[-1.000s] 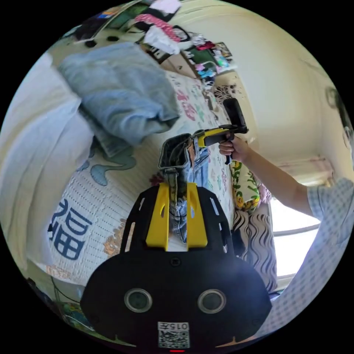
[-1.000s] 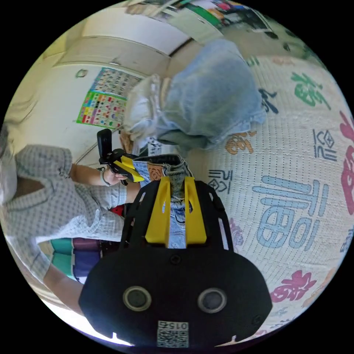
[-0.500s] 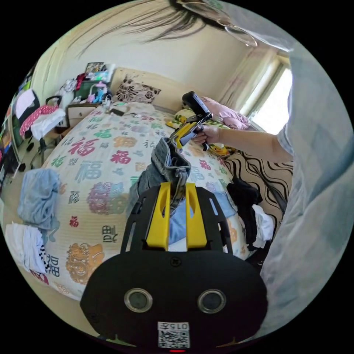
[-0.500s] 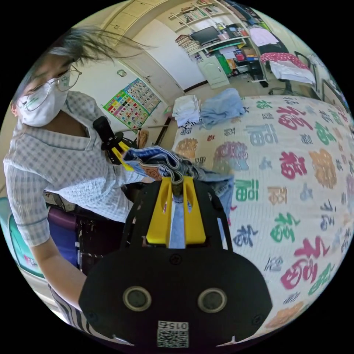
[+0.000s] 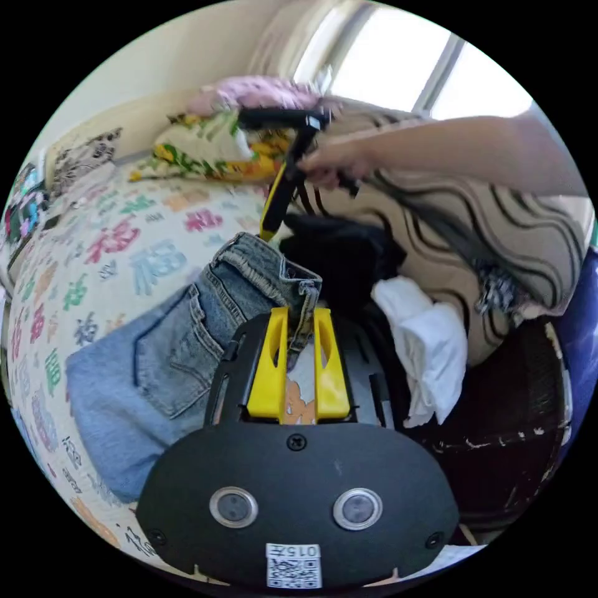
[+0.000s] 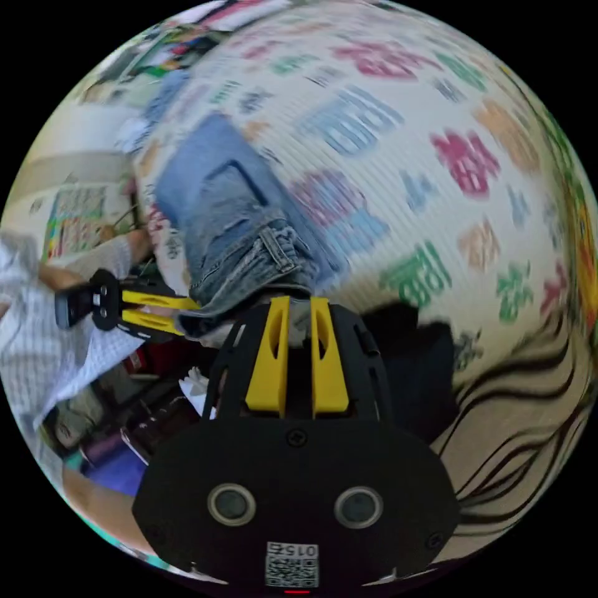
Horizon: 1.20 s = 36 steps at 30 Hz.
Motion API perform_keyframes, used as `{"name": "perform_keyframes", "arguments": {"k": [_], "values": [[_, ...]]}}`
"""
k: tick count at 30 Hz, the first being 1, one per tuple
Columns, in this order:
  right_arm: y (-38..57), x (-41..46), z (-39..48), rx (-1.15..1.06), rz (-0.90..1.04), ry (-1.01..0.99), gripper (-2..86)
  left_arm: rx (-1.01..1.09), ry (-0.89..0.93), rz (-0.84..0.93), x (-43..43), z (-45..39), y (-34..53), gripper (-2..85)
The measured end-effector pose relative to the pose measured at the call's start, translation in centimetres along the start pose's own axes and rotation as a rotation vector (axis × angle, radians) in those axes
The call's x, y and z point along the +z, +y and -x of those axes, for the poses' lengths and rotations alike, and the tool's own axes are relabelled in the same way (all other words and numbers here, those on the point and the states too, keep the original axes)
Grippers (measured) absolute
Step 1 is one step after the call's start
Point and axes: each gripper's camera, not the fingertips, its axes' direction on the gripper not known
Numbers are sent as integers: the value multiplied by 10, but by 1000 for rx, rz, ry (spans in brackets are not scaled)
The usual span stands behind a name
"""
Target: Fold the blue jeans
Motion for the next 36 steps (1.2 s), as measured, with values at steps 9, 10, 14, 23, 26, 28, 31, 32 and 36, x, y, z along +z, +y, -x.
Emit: {"name": "perform_keyframes", "arguments": {"k": [9,10,14,23,26,28,31,32,36], "values": [[103,-7,5,438,-446,-372,123,0,140,107,22,20,-29,33],[103,-4,9,452,-454,-374,126,-26,107,128,20,33,-32,49],[88,9,7,519,-424,-440,122,-151,71,241,35,88,-40,77],[44,2,25,512,-303,-316,56,-109,-58,335,84,120,-29,36],[33,-2,37,530,-256,-245,58,-86,-88,337,92,121,-27,29],[34,-12,44,559,-265,-220,64,-111,-53,372,85,129,-31,29],[33,-47,75,553,-338,-49,75,-242,8,295,46,155,-14,38],[22,-61,94,462,-327,6,80,-334,21,241,23,171,4,46],[-43,-82,146,107,-182,8,108,-665,41,105,-39,227,84,58]]}}
